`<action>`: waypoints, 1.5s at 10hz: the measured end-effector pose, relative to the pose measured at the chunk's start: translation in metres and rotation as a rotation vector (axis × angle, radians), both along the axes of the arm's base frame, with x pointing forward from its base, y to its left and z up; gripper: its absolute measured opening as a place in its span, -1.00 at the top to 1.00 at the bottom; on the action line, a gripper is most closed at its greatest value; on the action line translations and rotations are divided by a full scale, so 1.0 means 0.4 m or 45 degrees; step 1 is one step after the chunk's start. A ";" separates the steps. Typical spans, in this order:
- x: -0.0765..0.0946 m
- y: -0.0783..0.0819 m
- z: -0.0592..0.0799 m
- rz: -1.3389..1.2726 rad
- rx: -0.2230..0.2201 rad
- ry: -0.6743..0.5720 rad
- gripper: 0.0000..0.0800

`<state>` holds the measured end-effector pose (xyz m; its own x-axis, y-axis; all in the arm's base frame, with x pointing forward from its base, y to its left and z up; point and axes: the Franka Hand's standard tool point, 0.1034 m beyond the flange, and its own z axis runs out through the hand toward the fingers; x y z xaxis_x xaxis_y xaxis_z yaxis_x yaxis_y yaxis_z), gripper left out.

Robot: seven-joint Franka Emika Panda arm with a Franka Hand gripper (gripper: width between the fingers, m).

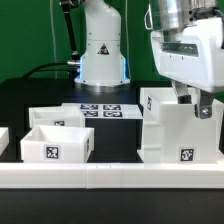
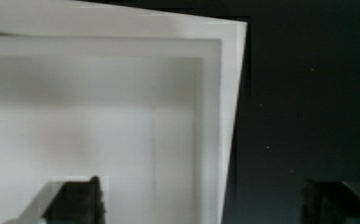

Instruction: Assemble drawer

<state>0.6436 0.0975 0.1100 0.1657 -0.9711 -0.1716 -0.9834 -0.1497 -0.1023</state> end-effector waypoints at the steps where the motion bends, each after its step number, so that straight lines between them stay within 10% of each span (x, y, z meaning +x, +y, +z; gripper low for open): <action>1: -0.008 -0.002 0.032 0.113 0.001 -0.010 -0.58; 6: -0.100 0.005 0.158 0.558 0.007 -0.030 -0.62; 10: -0.113 0.005 0.152 0.599 0.009 -0.027 -0.62; 15: -0.152 -0.081 0.151 1.431 0.001 -0.004 -0.62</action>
Offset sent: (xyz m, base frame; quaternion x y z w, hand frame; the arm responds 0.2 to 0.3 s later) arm -0.0398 0.0037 0.0420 -0.0255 -0.0260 -0.1097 0.9933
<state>0.5829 0.0651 0.1704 0.9476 -0.2702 -0.1703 -0.2901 -0.9513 -0.1047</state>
